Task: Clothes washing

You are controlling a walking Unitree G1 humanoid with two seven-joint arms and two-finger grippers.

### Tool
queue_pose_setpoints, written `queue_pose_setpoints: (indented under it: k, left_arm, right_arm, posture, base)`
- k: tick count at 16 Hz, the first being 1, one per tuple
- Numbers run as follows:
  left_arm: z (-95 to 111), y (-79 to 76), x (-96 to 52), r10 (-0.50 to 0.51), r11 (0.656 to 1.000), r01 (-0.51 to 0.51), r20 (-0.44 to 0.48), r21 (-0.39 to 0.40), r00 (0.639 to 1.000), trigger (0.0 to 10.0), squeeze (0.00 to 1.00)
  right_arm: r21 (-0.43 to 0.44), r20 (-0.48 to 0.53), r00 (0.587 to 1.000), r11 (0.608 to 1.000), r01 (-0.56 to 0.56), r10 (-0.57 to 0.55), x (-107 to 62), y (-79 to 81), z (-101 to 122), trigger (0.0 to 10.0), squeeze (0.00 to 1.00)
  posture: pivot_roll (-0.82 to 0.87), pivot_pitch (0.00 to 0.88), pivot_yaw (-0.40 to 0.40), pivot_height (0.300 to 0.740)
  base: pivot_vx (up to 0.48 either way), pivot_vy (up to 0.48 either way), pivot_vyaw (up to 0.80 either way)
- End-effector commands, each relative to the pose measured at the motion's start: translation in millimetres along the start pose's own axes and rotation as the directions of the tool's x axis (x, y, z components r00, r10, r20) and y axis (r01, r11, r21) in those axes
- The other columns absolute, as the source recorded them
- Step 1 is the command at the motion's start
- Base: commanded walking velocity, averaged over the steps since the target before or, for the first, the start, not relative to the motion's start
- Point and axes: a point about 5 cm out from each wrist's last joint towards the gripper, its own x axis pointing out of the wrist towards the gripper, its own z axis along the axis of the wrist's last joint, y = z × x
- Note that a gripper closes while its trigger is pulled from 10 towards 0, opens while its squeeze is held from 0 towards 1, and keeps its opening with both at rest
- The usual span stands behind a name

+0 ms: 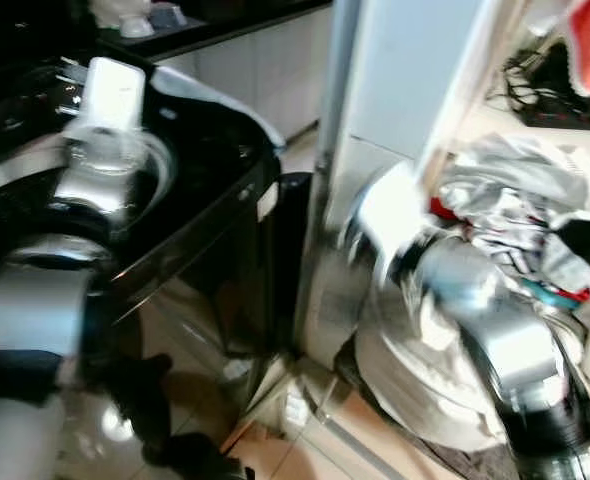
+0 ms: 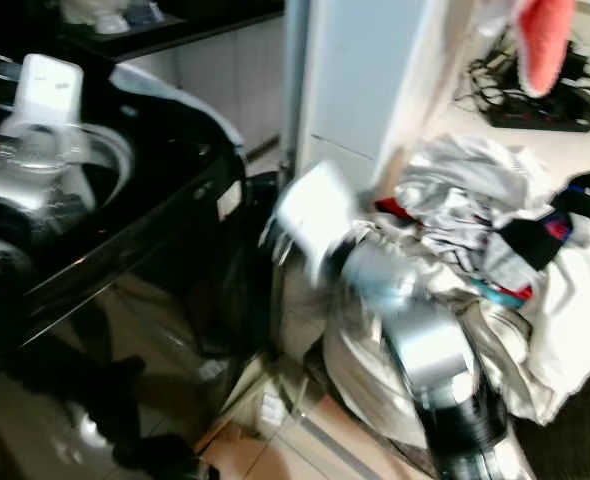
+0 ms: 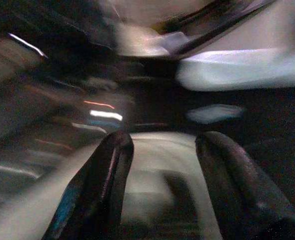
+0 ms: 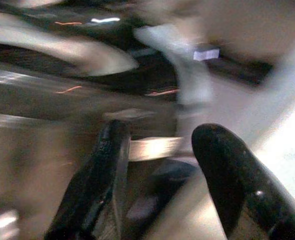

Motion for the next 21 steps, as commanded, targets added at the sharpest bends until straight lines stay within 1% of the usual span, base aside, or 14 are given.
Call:
queue_pose_setpoints:
  k: [1,2,3,5,6,8,9,10,15,17,18,19,20,21]
  left_arm:
    - [15,-25.7,-2.7,-0.191,0.956,0.213,0.122,-0.204,0.974,10.0,0.00]
    - [16,-34.9,-6.2,-0.259,0.934,0.289,0.159,-0.210,0.953,10.0,0.00]
    - [20,-47.6,-19.6,-0.374,0.892,0.425,0.279,-0.152,0.884,10.0,0.00]
    - [23,-77.4,-81.5,-0.619,0.702,0.711,0.466,-0.030,0.632,10.0,0.00]
    - [18,-83.1,-105.1,-0.686,0.614,0.789,0.485,-0.017,0.543,10.0,0.00]
    - [14,-84.7,-117.4,-0.704,0.577,0.817,0.498,-0.016,0.507,10.0,0.00]
    - [10,-85.9,-133.3,-0.736,0.525,0.851,0.496,-0.013,0.462,10.0,0.00]
    - [8,-87.9,-141.8,-0.764,0.487,0.873,0.488,0.007,0.422,10.0,0.00]
    - [13,-91.8,-168.0,-0.818,0.381,0.925,0.469,0.006,0.334,10.0,0.00]
    - [10,-93.9,-169.9,-0.833,0.378,0.926,0.443,0.019,0.331,10.0,0.00]
    - [9,-94.2,-170.5,-0.841,0.377,0.926,0.429,0.026,0.331,10.0,0.00]
    - [9,-94.2,-171.2,-0.847,0.378,0.925,0.416,0.033,0.331,10.0,0.00]
    - [8,-94.4,-172.0,-0.852,0.371,0.928,0.408,0.032,0.327,10.0,0.00]
    - [8,-94.1,-172.6,-0.854,0.370,0.928,0.404,0.031,0.327,10.0,0.00]
  right_arm:
    - [-0.012,-0.019,0.977,0.977,0.212,-0.213,-4.5,-34.8,0,10.0,0.00]
    - [-0.028,-0.014,0.965,0.965,0.260,-0.260,-6.5,-42.4,2,10.0,0.48]
    - [-0.045,-0.005,0.937,0.936,0.348,-0.348,-11.3,-56.6,7,10.0,1.00]
    - [-0.091,-0.051,0.770,0.771,0.631,-0.636,-34.1,-96.3,8,10.0,1.00]
    - [-0.068,-0.092,0.674,0.680,0.730,-0.733,-47.4,-109.1,3,10.0,1.00]
    - [-0.057,-0.117,0.610,0.618,0.784,-0.784,-57.6,-117.2,-3,10.0,1.00]
    - [-0.058,-0.158,0.574,0.588,0.807,-0.803,-65.4,-125.1,-10,10.0,1.00]
    - [-0.053,-0.178,0.562,0.578,0.814,-0.808,-68.4,-130.7,-12,10.0,1.00]
    - [-0.035,-0.223,0.479,0.498,0.867,-0.849,-88.7,-160.4,-14,10.0,1.00]
    - [0.028,-0.325,0.522,0.544,0.839,-0.788,-91.3,-166.7,-27,10.0,1.00]
    - [0.069,-0.364,0.554,0.572,0.817,-0.749,-90.5,-167.2,-33,10.0,0.78]
    - [0.106,-0.386,0.579,0.589,0.801,-0.718,-89.7,-166.6,-36,10.0,0.46]
    - [0.110,-0.410,0.588,0.602,0.791,-0.697,-90.2,-166.2,-38,10.0,0.00]
    - [0.116,-0.433,0.579,0.594,0.796,-0.691,-91.9,-165.5,-41,10.0,0.00]
  posture:
    - [0.02,0.000,-0.002,0.740]
    - [0.01,0.000,0.000,0.740]
    - [0.01,0.000,-0.001,0.740]
    - [0.02,0.000,-0.013,0.740]
    - [0.02,0.000,-0.017,0.740]
    - [0.01,0.000,-0.015,0.740]
    - [0.00,0.000,-0.012,0.740]
    - [0.00,0.000,-0.012,0.740]
    - [-0.01,0.000,-0.014,0.740]
    - [-0.02,0.000,-0.009,0.740]
    - [-0.01,0.000,-0.010,0.740]
    - [-0.01,0.000,-0.012,0.740]
    - [-0.01,0.000,-0.015,0.740]
    - [-0.01,0.000,-0.016,0.740]
  base:
    - [0.000,0.000,0.00]
    - [0.000,0.000,0.00]
    - [0.000,0.000,0.00]
    - [0.000,0.000,0.00]
    - [0.000,0.000,0.00]
    - [0.000,0.000,0.00]
    - [0.000,0.000,0.00]
    - [0.000,0.000,0.00]
    - [0.000,0.000,0.00]
    - [0.000,0.000,0.00]
    - [0.000,0.000,0.00]
    - [0.000,0.000,0.00]
    - [0.000,0.000,0.00]
    - [0.000,0.000,0.00]
